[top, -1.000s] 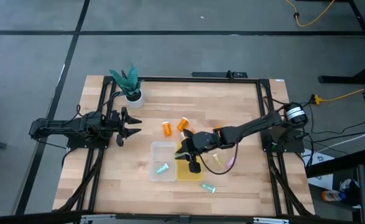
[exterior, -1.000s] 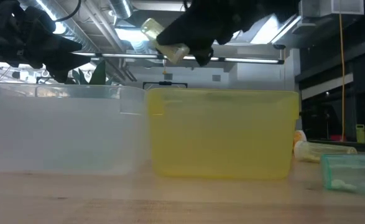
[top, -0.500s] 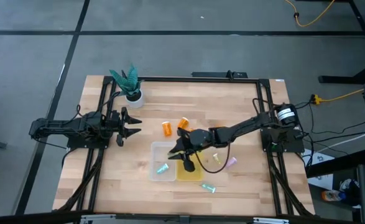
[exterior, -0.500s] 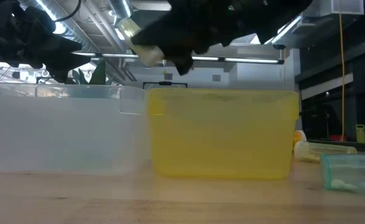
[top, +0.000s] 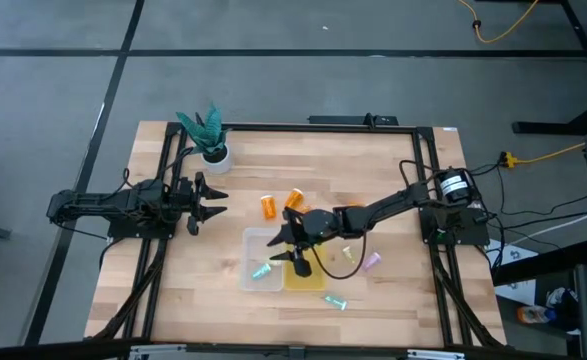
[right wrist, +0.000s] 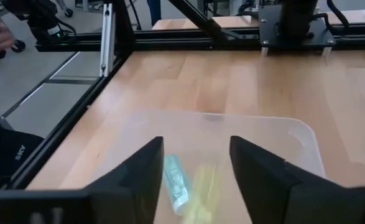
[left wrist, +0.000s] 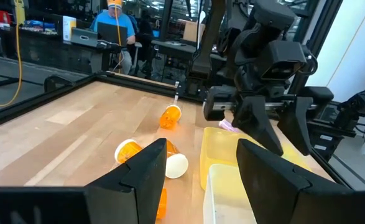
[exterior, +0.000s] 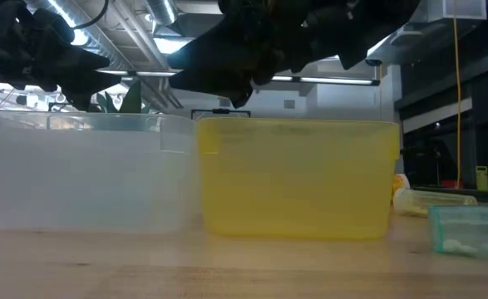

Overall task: Pick and place medicine bottles into bin by pill shape (circle, oval)
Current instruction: Put the yellow tablet bottle into the transparent bin, then put the purple tablet bottle into the transparent bin

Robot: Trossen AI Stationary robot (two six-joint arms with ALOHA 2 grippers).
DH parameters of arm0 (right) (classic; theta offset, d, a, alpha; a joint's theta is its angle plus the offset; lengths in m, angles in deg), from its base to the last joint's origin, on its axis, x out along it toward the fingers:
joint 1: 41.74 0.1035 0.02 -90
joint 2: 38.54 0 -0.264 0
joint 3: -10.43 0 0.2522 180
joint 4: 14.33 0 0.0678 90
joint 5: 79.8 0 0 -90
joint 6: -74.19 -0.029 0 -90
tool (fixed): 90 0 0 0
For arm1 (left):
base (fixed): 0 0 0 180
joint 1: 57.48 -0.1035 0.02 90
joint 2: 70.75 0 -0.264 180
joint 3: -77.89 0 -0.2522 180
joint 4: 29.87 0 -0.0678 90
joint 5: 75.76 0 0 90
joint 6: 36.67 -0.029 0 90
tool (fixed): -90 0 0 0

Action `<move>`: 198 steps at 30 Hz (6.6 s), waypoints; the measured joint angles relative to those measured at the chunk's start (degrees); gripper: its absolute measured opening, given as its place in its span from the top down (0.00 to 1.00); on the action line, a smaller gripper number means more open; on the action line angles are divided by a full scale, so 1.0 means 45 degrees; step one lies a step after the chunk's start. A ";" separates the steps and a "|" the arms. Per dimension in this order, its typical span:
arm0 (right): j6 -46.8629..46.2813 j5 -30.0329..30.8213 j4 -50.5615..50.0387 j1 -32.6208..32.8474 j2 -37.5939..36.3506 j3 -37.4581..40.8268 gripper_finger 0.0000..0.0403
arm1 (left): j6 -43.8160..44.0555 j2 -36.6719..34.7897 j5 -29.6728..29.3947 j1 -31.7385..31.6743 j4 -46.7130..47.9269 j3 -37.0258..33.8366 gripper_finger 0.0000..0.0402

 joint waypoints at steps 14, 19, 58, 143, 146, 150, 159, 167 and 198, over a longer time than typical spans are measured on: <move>-0.2573 0.0139 -0.6407 -0.0660 -0.3057 0.0000 0.49 | 0.0005 0.0000 0.0000 -0.0001 0.0003 0.0000 0.53; -0.3123 0.2057 -0.9960 -0.0299 -0.4449 0.0000 0.51 | 0.0019 -0.0002 0.0000 -0.0004 0.0008 0.0000 0.53; -1.3522 0.4279 -1.1166 0.3463 -0.5765 0.4510 0.54 | -0.0010 -0.0001 0.0001 0.0000 0.0008 0.0000 0.53; -0.0893 0.1922 -0.4163 -0.0760 -0.2804 0.0410 0.51 | -0.0107 -0.0004 0.0000 0.0000 0.0008 0.0000 0.53; -0.1907 0.2954 -0.6388 -0.0831 -0.3881 0.0413 0.52 | -0.0107 -0.0002 -0.0002 -0.0005 0.0008 0.0000 0.53; -0.2864 0.4853 -0.9664 -0.0644 -0.5567 0.0408 0.55 | -0.0107 -0.0004 0.0000 0.0000 0.0008 0.0000 0.53; -0.6384 0.6128 -1.7041 0.0530 -0.8444 0.0408 0.60 | -0.0104 -0.0002 -0.0002 -0.0003 0.0009 0.0002 0.53; -0.7440 0.4675 -1.8760 0.2009 -0.8197 0.0408 0.60 | -0.0102 0.0000 0.0000 0.0000 0.0008 0.0000 0.53; -0.4867 0.0929 -1.5510 0.3473 -0.4628 0.3751 0.60 | -0.0073 0.0000 -0.0005 -0.0004 0.0008 0.0004 0.53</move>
